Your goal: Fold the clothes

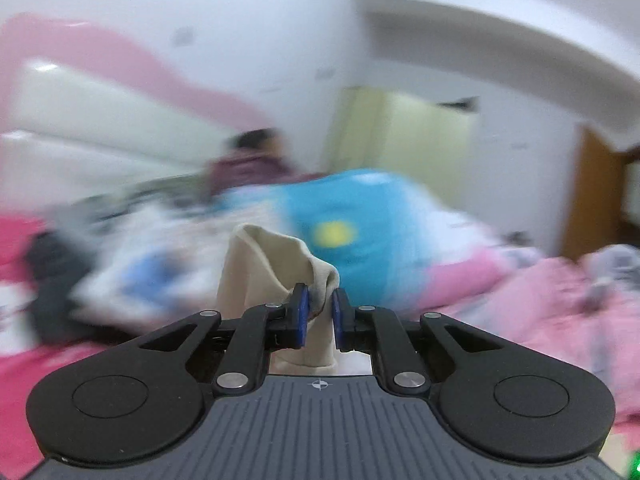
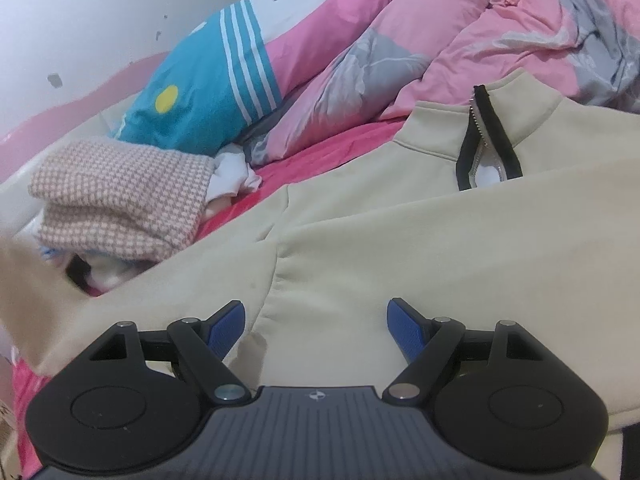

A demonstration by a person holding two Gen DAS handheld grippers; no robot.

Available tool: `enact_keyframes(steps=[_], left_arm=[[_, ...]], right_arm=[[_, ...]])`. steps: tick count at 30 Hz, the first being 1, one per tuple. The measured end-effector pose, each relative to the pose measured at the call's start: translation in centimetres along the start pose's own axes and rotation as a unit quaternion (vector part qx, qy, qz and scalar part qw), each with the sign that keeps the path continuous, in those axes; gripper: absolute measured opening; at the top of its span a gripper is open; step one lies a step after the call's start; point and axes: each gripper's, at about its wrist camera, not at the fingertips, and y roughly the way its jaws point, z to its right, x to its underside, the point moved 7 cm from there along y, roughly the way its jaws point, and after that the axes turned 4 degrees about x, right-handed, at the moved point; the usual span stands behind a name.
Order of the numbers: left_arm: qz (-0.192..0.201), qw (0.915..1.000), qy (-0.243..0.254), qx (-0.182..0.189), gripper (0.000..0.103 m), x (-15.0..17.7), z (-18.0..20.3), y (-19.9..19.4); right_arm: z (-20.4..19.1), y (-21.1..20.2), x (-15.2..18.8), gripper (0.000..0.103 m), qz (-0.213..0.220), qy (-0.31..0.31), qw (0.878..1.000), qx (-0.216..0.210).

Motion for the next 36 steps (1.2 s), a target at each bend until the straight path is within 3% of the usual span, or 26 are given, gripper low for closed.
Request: enact_keyframes(steps=[4, 6, 8, 9, 12, 13, 16, 20, 22, 25, 27, 32, 34, 36], left_arm=[[0.017, 0.9916, 0.027, 0.126, 0.011, -0.4, 11.4, 2.4], [0.008, 0.9832, 0.034, 0.179, 0.011, 0.7, 16.2, 2.9], [-0.025, 0.9723, 0.050, 0.227, 0.013, 3.0, 20.1, 3.5], [-0.045, 0.9655, 0.059, 0.250, 0.016, 4.4, 21.8, 3.9], [-0.121, 0.9494, 0.057, 0.284, 0.045, 8.8, 23.3, 4.9], [-0.138, 0.9490, 0.049, 0.279, 0.051, 9.8, 22.7, 5.2], [-0.163, 0.9565, 0.015, 0.241, 0.056, 10.8, 18.6, 5.8], [-0.170, 0.9730, -0.018, 0.155, 0.058, 10.7, 11.1, 6.3], [-0.184, 0.9760, -0.019, 0.116, 0.058, 11.4, 8.0, 6.4], [-0.217, 0.9723, -0.012, 0.085, 0.058, 12.9, 5.5, 6.1], [-0.232, 0.9683, 0.006, 0.092, 0.059, 13.8, 5.4, 5.9], [-0.256, 0.9508, 0.113, 0.133, 0.068, 16.2, 8.1, 4.8], [-0.257, 0.9413, 0.175, 0.133, 0.068, 17.2, 9.4, 4.3], [-0.250, 0.9347, 0.220, 0.124, 0.068, 17.7, 10.0, 4.2]], right_arm=[[0.7, -0.4, -0.3, 0.080, 0.010, 0.030, 0.999, -0.024], [1.2, -0.8, -0.5, 0.080, 0.019, 0.052, 0.998, -0.040], [1.9, -1.3, -0.8, 0.080, 0.031, 0.082, 0.994, -0.063], [2.3, -1.5, -0.9, 0.080, 0.037, 0.097, 0.992, -0.075], [3.3, -2.0, -1.2, 0.079, 0.050, 0.139, 0.984, -0.105], [3.5, -2.1, -1.3, 0.079, 0.051, 0.147, 0.982, -0.109], [3.4, -2.0, -1.3, 0.079, 0.048, 0.144, 0.983, -0.106], [3.3, -2.2, -1.4, 0.080, 0.046, 0.146, 0.982, -0.109], [3.8, -2.6, -1.4, 0.080, 0.050, 0.168, 0.977, -0.121], [5.3, -3.8, -1.4, 0.080, 0.058, 0.231, 0.961, -0.144], [6.9, -4.7, -1.3, 0.080, 0.064, 0.284, 0.945, -0.151], [10.0, -6.3, -1.1, 0.080, 0.090, 0.431, 0.885, -0.151], [10.3, -5.7, -1.5, 0.077, 0.073, 0.448, 0.881, -0.133], [10.5, -4.7, -2.0, 0.065, 0.049, 0.450, 0.888, -0.087]])
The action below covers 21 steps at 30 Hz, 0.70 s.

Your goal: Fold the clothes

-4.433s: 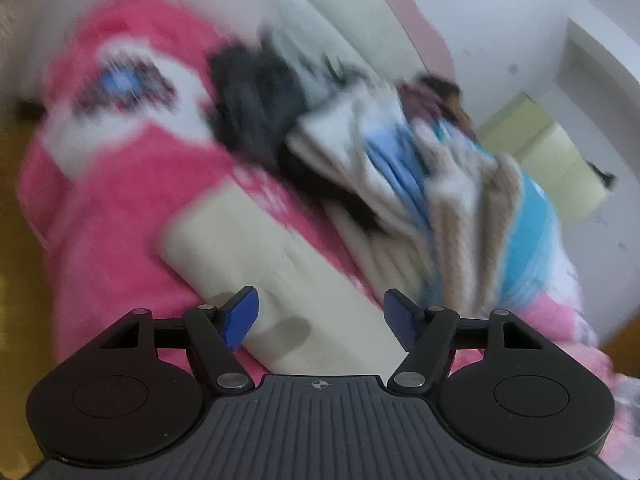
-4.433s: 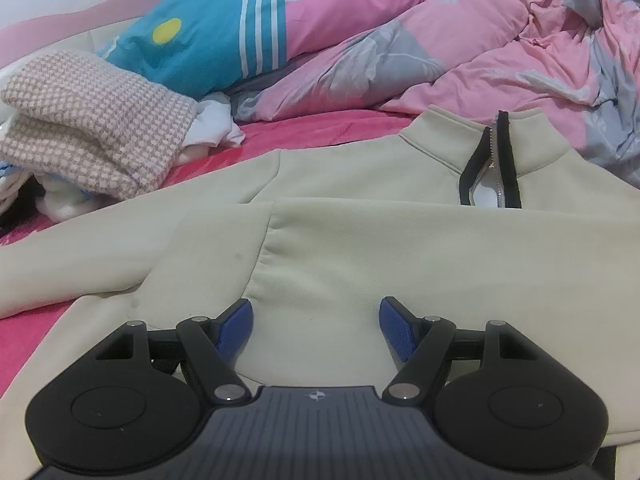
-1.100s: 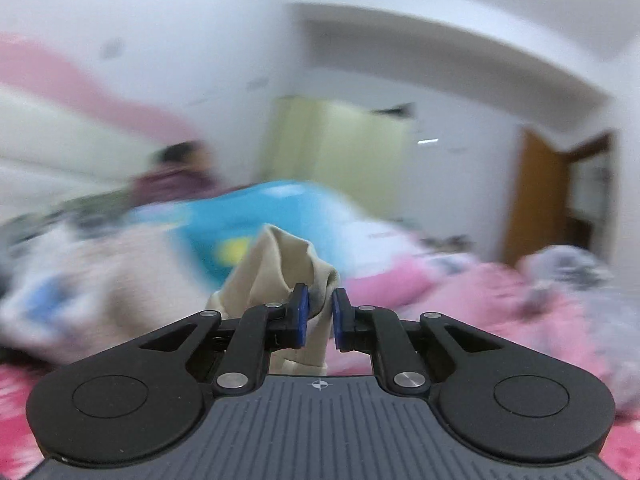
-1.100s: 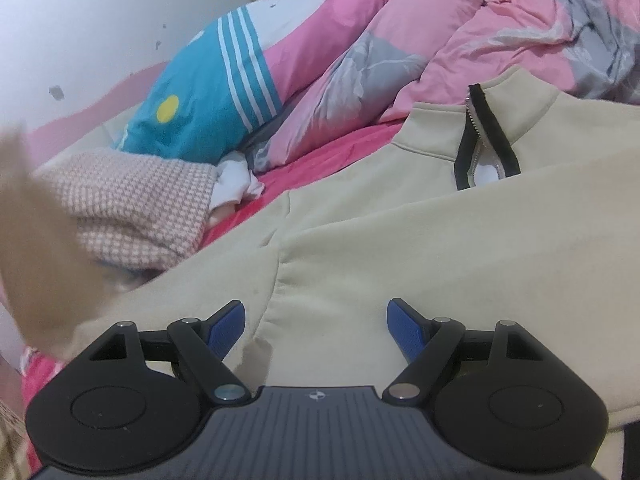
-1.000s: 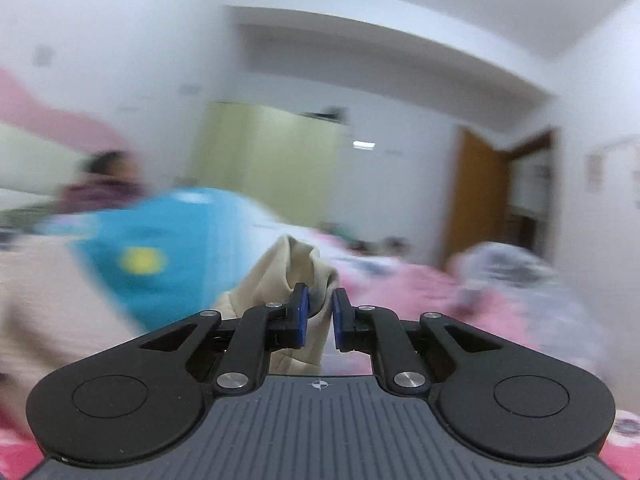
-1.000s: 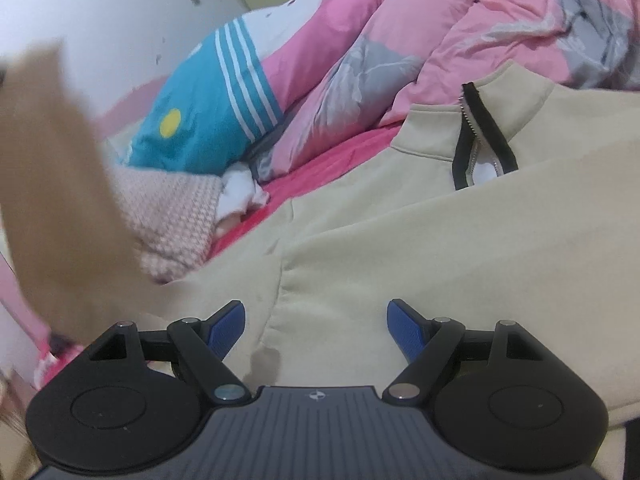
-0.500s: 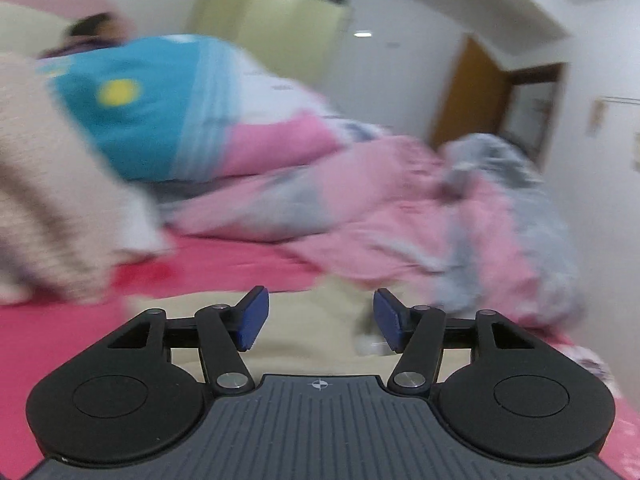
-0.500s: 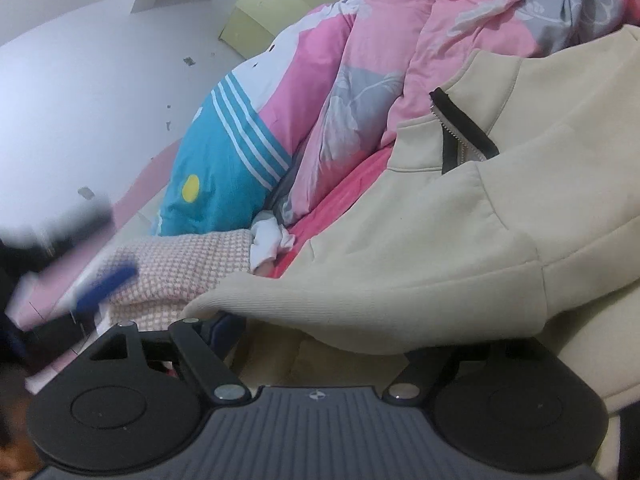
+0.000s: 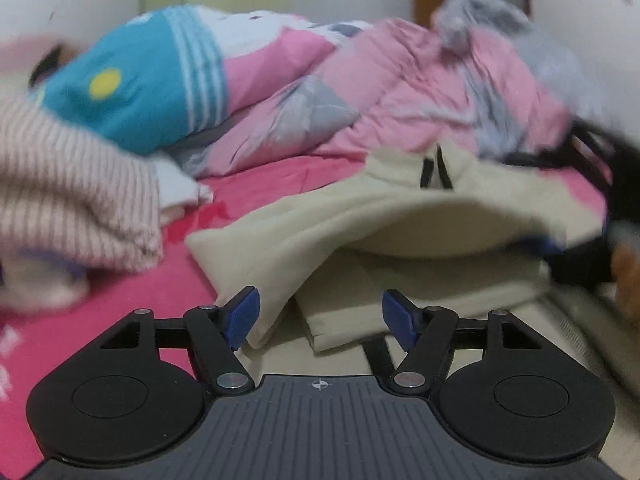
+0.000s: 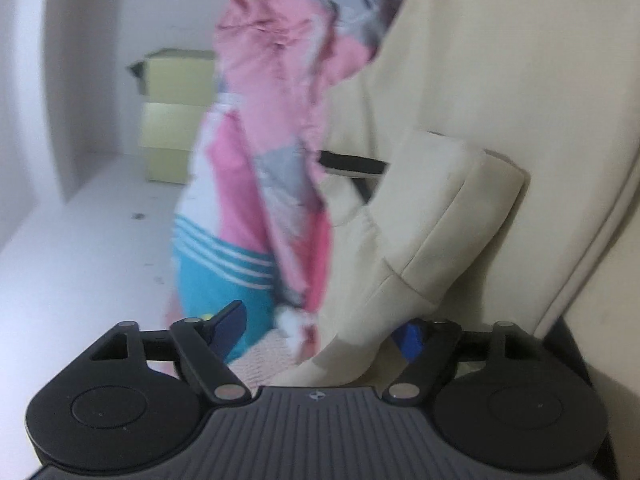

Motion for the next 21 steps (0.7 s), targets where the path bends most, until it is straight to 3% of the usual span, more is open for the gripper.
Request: enact_keyframes(steps=[3, 4, 7, 10, 12, 13, 15, 18, 21], left_arm=[[0.001, 0.9995, 0.017, -0.026, 0.068, 0.3, 0.1, 0.2], [-0.002, 0.9995, 0.013, -0.029, 0.068, 0.4, 0.0, 0.5], [-0.020, 0.9993, 0.010, -0.031, 0.068, 0.8, 0.0, 1.7], [-0.027, 0.9988, 0.024, -0.034, 0.068, 1.0, 0.4, 2.4], [-0.024, 0.9981, 0.048, -0.029, 0.068, 1.0, 1.3, 2.3], [-0.023, 0.9976, 0.060, -0.026, 0.068, 1.0, 1.8, 2.2], [-0.021, 0.9961, 0.083, -0.021, 0.068, 1.0, 2.7, 2.1], [-0.020, 0.9949, 0.099, 0.004, 0.069, 1.1, 3.8, 1.1], [-0.015, 0.9937, 0.106, 0.032, 0.069, 1.0, 4.1, -0.4]], right_arm=[[-0.5, 1.0, -0.2, 0.031, 0.004, -0.043, 0.997, 0.067], [-1.4, 1.0, -0.2, 0.014, 0.008, -0.074, 0.994, 0.075], [-5.2, -0.2, -0.1, 0.007, 0.038, -0.182, 0.980, 0.071], [-9.7, -3.8, -1.1, 0.007, 0.114, -0.296, 0.947, 0.047], [-9.6, -5.6, -2.1, 0.007, 0.144, -0.332, 0.930, 0.062], [-8.1, -5.9, -2.8, 0.007, 0.144, -0.331, 0.929, 0.083], [-3.9, -5.3, -4.1, 0.011, 0.115, -0.295, 0.938, 0.139], [2.3, -4.4, -5.5, 0.014, 0.060, -0.190, 0.965, 0.168], [3.2, -5.1, -6.5, 0.016, 0.059, -0.135, 0.981, 0.126]])
